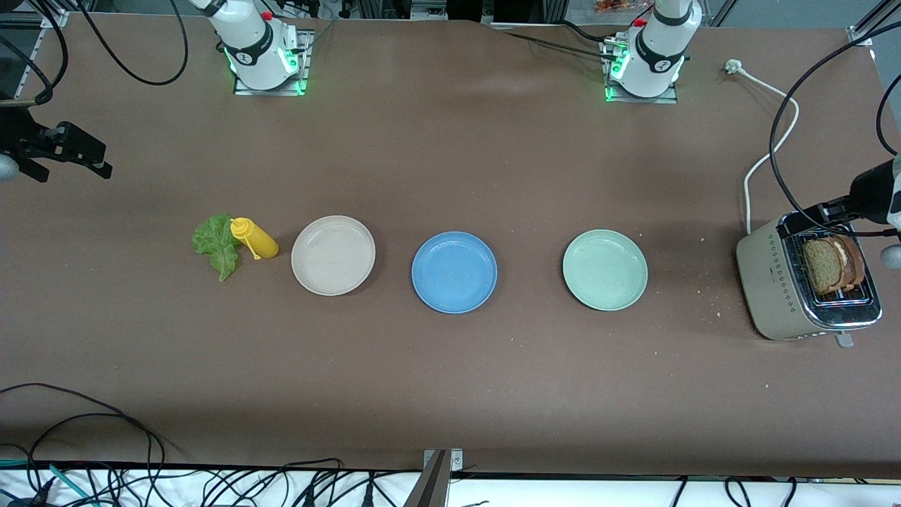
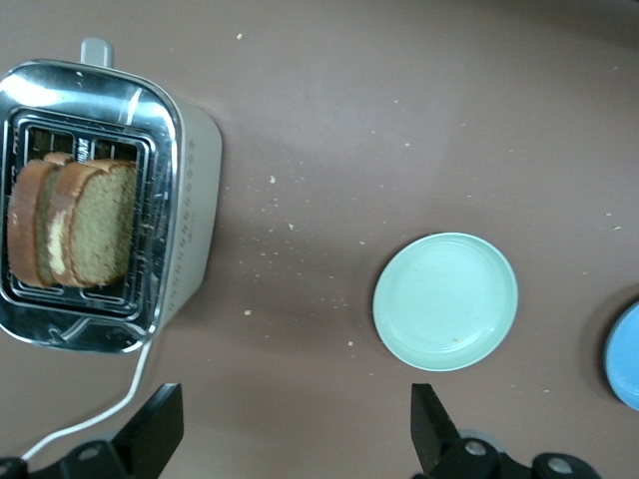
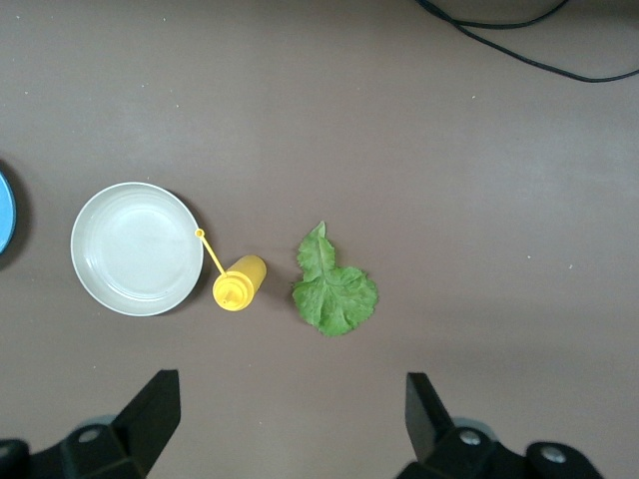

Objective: Make sandwich in blue plate with both arms
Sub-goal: 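Move the left gripper over the toaster and lower toward the bread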

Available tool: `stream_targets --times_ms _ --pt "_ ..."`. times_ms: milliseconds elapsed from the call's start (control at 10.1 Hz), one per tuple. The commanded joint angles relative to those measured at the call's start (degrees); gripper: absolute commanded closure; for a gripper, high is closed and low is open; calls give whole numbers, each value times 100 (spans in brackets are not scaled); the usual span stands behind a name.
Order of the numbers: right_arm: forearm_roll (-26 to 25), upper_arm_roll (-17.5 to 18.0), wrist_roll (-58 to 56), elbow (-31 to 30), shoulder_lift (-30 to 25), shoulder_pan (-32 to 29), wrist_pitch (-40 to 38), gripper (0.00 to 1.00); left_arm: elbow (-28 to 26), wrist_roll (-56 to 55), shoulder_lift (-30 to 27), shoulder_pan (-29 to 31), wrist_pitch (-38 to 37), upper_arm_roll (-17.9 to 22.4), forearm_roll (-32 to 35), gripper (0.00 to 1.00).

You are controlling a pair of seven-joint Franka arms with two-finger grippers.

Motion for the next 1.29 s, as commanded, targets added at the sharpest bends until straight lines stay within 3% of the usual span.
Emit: stream_targets --times_ms 0,695,1192 --pt "36 27 55 130 35 -40 -79 0 260 843 655 472 382 -23 321 0" --pt "36 27 55 130 35 -32 -79 0 278 1757 1553 964 1464 -23 595 0" --pt "36 27 55 130 35 -32 -79 0 278 1882 1800 974 1738 -23 595 0"
